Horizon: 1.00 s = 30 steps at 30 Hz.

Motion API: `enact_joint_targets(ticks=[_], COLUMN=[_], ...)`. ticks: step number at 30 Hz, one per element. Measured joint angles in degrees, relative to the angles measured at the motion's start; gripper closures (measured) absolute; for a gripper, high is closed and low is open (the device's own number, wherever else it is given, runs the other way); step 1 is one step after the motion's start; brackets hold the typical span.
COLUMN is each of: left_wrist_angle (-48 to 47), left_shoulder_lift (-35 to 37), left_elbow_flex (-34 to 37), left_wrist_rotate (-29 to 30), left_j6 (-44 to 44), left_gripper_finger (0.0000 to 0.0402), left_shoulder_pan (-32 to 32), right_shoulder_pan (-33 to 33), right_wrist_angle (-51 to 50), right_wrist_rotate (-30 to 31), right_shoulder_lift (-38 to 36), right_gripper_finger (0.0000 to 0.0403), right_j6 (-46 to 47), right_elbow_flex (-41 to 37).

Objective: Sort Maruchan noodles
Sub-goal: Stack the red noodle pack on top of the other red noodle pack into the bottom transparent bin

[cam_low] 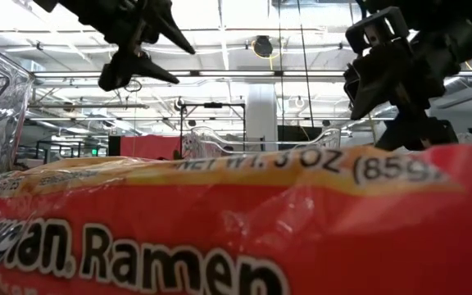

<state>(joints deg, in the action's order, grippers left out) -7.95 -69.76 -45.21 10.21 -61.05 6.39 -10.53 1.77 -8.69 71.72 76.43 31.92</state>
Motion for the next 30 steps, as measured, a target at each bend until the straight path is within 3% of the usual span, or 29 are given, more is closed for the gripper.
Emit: enact_joint_targets(ticks=[12, 25, 30], left_wrist_angle=[1.59, 2.21, 1.96], left_shoulder_lift=[0.0, 0.0, 0.0], left_elbow_flex=[0.01, 0.02, 0.01], left_wrist_rotate=[7.33, 8.08, 8.19], left_j6=[-6.5, -5.34, -4.03], left_gripper_finger=[0.0172, 0.0172, 0.0172], left_shoulder_pan=[5.42, 8.42, 9.3], right_shoulder_pan=[-2.75, -5.23, -6.2], right_wrist_angle=[0.85, 16.21, 17.07], right_wrist_rotate=[1.38, 2.78, 3.11], right_shoulder_lift=[3.64, 13.42, 15.8], right_gripper_finger=[0.0147, 0.0147, 0.0147], right_j6=[2.62, 4.6, 6.78], right_elbow_flex=[-0.22, -0.22, -0.22])
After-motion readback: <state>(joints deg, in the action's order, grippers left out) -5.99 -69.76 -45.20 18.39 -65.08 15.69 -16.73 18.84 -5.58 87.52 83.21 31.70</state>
